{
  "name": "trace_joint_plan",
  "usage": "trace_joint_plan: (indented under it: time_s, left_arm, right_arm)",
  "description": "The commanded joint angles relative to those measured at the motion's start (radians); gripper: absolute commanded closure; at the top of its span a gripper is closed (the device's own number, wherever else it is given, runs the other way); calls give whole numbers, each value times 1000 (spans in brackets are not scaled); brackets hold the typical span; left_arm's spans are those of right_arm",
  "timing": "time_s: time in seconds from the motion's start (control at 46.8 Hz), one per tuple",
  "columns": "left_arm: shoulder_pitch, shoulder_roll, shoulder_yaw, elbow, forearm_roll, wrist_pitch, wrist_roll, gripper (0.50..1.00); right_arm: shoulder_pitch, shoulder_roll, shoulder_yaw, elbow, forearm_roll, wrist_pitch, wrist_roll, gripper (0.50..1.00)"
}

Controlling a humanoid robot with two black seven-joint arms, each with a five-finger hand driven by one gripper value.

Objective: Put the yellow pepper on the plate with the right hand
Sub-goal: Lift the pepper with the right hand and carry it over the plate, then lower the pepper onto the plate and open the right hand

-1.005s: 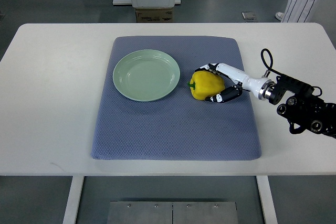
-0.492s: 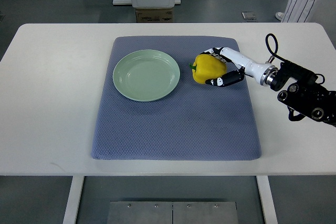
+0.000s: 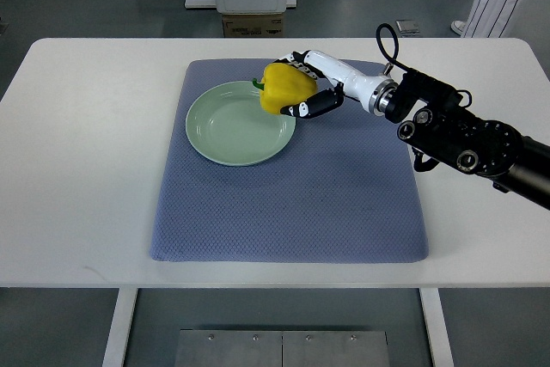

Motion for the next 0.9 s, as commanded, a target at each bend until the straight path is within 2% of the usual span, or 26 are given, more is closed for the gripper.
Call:
trace_joint_plan:
  time_s: [0.0,0.171,0.876]
  left_arm:
    - [0,0,0,-1,0,0,0,500]
    - [0,0,0,1,0,0,0,500]
    - [0,0,0,-1,0,0,0,500]
  right_arm:
    - [13,39,0,-2,0,-1,-20,1000]
    - [17,108,-3,-4,0,-1,-50,1000]
    - [11,108,-98,-11,-5,-7,-56,1000]
